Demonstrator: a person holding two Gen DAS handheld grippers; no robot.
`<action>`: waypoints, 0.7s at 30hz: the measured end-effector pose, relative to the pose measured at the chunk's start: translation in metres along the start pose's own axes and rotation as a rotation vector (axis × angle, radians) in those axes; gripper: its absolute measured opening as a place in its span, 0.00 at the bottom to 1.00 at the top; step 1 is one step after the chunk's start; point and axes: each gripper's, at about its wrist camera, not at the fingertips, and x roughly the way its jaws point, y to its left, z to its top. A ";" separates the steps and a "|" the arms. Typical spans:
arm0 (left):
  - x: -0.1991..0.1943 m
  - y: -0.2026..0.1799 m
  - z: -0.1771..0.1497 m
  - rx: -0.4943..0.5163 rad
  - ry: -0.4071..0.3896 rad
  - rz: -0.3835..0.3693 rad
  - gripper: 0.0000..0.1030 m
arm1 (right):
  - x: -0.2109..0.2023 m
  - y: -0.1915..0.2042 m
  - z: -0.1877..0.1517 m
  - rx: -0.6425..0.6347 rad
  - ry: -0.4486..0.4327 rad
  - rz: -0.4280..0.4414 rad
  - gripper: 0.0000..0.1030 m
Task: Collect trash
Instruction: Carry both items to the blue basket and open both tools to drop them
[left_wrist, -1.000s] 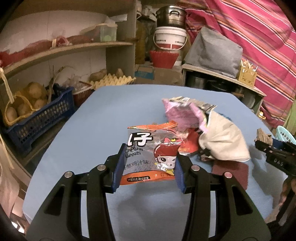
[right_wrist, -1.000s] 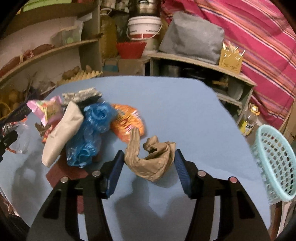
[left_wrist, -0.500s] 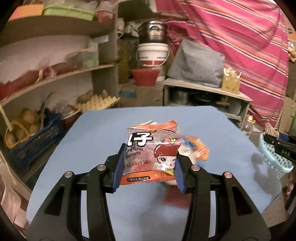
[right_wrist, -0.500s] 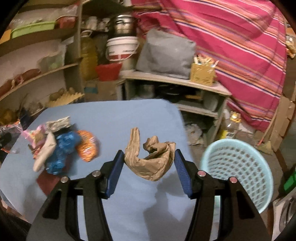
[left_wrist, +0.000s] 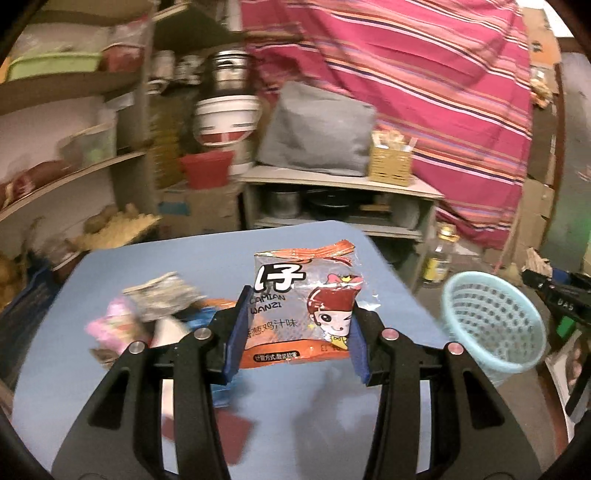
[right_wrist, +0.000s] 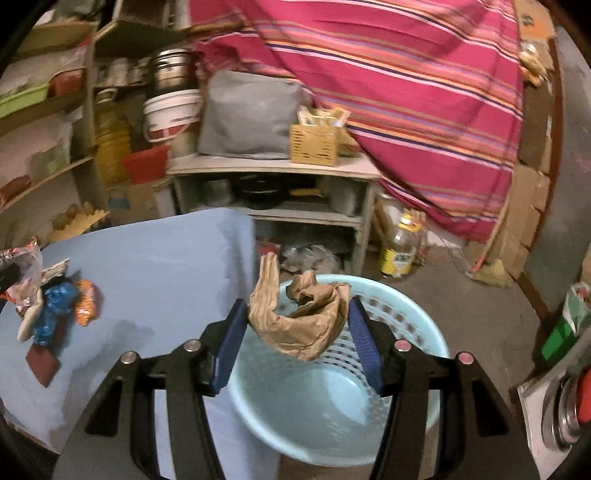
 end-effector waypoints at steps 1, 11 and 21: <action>0.004 -0.011 0.001 0.010 0.001 -0.015 0.44 | 0.002 -0.011 -0.001 0.010 0.000 -0.005 0.54; 0.057 -0.134 0.000 0.077 0.049 -0.173 0.44 | 0.019 -0.089 -0.019 0.126 0.019 -0.032 0.54; 0.111 -0.214 -0.006 0.114 0.123 -0.266 0.49 | 0.045 -0.111 -0.021 0.176 0.039 -0.026 0.54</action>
